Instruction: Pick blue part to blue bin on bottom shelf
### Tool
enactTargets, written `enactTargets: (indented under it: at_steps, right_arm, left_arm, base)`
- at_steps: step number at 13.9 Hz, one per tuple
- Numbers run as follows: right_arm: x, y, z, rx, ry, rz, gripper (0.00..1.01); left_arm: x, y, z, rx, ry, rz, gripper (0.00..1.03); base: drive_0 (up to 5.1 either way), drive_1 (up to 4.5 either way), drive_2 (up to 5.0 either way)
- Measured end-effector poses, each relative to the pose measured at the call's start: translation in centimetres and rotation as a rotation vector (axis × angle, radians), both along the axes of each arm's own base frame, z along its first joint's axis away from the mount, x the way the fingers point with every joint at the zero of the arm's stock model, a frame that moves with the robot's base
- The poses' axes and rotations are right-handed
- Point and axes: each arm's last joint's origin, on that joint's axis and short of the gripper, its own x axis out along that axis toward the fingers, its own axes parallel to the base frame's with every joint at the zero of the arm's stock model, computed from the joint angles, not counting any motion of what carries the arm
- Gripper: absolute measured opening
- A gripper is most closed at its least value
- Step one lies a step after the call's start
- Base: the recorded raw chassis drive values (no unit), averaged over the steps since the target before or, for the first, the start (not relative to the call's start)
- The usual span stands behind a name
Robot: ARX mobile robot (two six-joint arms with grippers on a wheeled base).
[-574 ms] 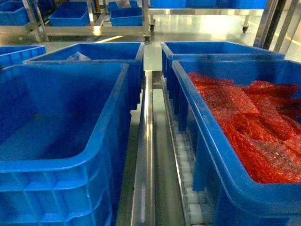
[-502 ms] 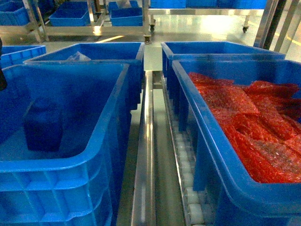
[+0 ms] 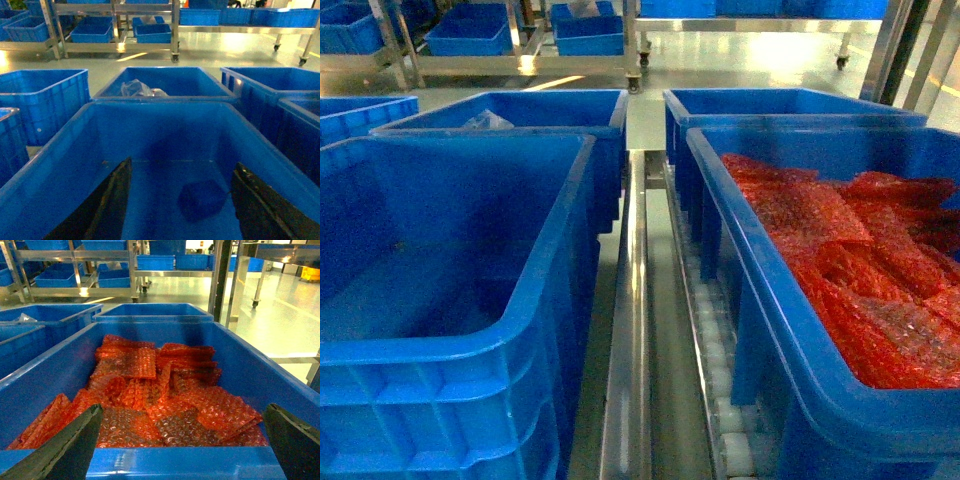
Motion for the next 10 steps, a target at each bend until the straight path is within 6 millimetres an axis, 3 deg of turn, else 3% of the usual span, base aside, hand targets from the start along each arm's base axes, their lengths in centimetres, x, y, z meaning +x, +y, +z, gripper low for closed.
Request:
enactTargets:
  at_steps: [3, 7, 10]
  right_arm:
    - [0.0, 0.0, 0.0, 0.0, 0.0, 0.0, 0.98]
    - [0.0, 0.0, 0.0, 0.0, 0.0, 0.0, 0.98]
    - [0.0, 0.0, 0.0, 0.0, 0.001, 0.0, 0.98]
  left_arm:
    - [-0.5, 0.3, -0.3, 0.001, 0.005, 0.003, 0.49]
    - [-2.8, 1.4, -1.2, 0.0, 0.002, -0.002, 0.05]
    - [-4.3, 2.9, -1.8, -0.006, 0.001, 0.015, 0.02]
  base:
    - [0.0, 0.0, 0.0]
    - [0.0, 0.0, 0.0]
    - [0.0, 0.0, 0.0]
